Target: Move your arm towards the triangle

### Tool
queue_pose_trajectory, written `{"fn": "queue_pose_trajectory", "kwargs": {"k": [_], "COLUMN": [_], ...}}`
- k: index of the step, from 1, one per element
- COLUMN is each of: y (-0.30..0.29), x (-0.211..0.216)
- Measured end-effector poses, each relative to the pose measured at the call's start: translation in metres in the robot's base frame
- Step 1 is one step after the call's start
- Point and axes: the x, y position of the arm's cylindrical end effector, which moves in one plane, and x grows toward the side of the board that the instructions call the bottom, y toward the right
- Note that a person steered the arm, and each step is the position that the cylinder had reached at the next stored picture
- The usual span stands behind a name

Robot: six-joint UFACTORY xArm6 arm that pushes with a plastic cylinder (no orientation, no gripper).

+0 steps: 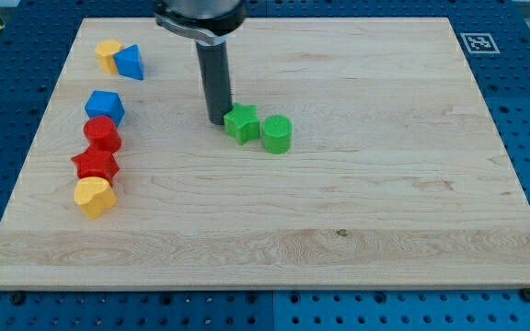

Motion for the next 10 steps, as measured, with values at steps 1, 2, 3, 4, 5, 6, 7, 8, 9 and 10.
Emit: {"fn": "queue_pose_trajectory", "kwargs": {"k": [1, 2, 3, 4, 5, 6, 7, 8, 9, 10], "y": [-0.008, -0.035, -0.054, -0.049, -0.044, -0.044, -0.048, -0.068, -0.094, -0.111], "x": [0.000, -0.002, -0.013, -0.022, -0.024, -0.032, -0.032, -0.035, -0.037, -0.045]}}
